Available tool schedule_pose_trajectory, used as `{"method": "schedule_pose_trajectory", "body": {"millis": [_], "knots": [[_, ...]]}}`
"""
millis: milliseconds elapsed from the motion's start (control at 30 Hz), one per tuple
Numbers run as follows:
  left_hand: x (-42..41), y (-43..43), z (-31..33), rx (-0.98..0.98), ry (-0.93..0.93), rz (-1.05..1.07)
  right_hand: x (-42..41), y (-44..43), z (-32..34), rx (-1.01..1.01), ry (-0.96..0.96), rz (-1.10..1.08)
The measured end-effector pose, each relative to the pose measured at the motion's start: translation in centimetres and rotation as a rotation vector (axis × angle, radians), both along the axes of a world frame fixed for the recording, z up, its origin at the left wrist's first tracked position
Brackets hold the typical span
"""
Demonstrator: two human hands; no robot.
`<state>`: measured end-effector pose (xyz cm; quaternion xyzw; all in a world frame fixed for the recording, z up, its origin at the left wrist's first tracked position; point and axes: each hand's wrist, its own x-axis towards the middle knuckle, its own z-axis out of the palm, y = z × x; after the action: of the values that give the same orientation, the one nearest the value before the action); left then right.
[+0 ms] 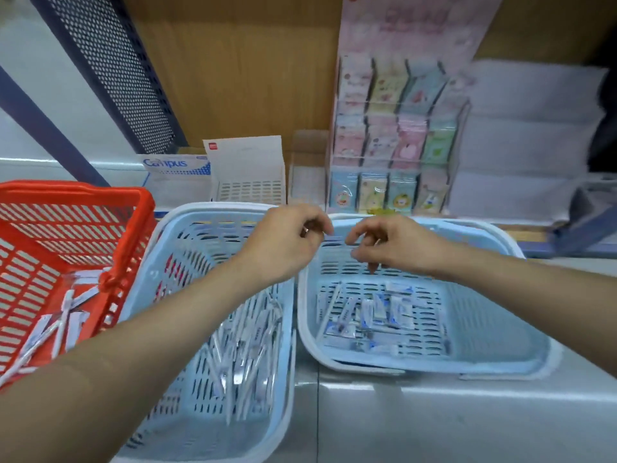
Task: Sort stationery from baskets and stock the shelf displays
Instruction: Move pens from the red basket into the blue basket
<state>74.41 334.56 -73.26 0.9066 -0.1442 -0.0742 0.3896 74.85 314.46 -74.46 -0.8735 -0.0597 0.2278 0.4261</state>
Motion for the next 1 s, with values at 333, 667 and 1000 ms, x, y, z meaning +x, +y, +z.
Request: {"method": "schedule_pose_trajectory", "body": {"millis": [333,667,1000], "knots": [[0.5,-8.0,-5.4,0.608,0.305,-0.382,-2.7,-8.5,-10.9,-0.153,0.157,-0.329],[0.9,-11.5,-13.2,0.987,0.339,-0.406,-2.8,-7.2,-14.2,-0.581,0.1,0.516],[0.5,-10.5,-16.4,0.875,0.246,-0.297,-2.7,-9.1,-14.9,-0.69,0.132,0.313]]}}
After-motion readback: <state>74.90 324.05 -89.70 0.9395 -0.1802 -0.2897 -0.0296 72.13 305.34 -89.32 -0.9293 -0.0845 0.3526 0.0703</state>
